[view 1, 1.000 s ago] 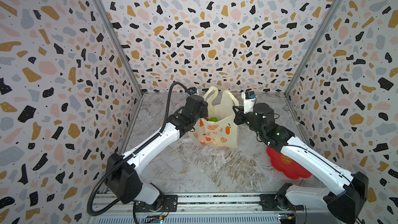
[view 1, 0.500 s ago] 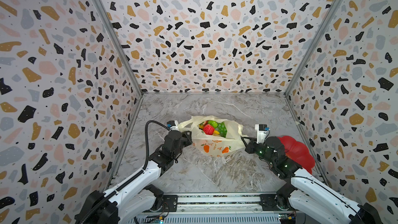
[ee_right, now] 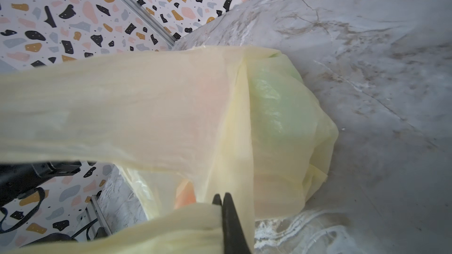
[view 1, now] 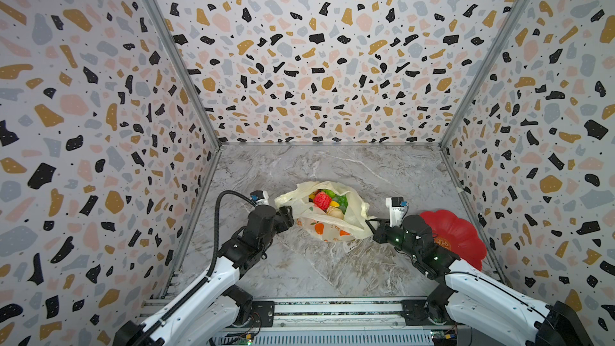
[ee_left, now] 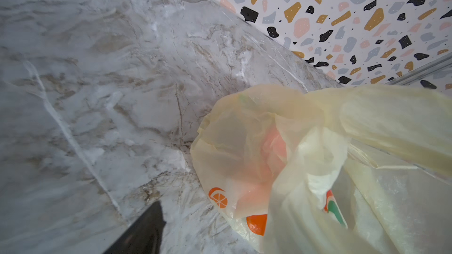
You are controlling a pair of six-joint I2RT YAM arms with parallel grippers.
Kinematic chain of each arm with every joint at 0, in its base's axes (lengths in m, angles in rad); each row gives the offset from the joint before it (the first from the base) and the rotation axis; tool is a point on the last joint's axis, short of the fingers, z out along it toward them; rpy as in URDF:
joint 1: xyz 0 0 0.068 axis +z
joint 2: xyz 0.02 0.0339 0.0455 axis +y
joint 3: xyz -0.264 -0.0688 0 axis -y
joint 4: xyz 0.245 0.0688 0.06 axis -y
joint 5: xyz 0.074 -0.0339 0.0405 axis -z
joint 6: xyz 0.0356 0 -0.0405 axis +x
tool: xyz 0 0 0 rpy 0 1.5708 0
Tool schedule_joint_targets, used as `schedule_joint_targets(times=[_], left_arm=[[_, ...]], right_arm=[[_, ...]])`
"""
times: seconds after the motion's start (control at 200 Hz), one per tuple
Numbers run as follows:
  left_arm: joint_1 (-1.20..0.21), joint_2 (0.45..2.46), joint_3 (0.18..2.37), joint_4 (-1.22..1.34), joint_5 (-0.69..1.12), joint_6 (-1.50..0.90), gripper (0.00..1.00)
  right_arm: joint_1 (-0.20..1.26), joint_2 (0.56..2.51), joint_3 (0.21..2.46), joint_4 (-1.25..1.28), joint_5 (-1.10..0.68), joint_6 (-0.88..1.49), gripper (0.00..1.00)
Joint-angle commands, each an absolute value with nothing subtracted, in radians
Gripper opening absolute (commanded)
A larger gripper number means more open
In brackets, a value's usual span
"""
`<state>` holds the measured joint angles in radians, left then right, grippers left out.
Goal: Take fruits out of the plastic bag
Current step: Spread open the plastic bag at the center of the table.
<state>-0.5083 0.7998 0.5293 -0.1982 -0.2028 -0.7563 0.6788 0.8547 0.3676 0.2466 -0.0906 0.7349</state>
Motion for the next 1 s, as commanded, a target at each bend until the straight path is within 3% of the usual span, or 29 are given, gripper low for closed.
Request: schedule_joint_targets(times=[0.0,0.285,0.486,0.641,0.701,0.996], left_arm=[[-0.533,0.717,0.584,-0.369,-0.242,-0.714,0.82],[-0.648,0.650,0.767,-0.528,-0.287,-0.735,0.83],[-0.736,0.708,0.835,-0.473,-0.212,-0.746,0.69],[-1.010,0.802,0.943,-0.532,-0.486,-0.767,0.62],[-1.068,0.844,0.960,-0.524,-0.498,-0.769,0.59],[-1.125,1.053,0.924,-0.405,-0.544,-0.782,0.62]], right_arm=[[0.690,0.865,0.411,0.239,-0.054,0.704,0.00],[0.701,0.880,0.428,0.240,-0.035,0.689,0.00],[0.721,0.886,0.443,0.236,-0.021,0.680,0.00],[0.723,0.884,0.448,0.230,-0.011,0.672,0.00],[0.723,0.889,0.451,0.230,-0.009,0.672,0.00],[0.729,0.890,0.462,0.234,-0.010,0.666,0.00]])
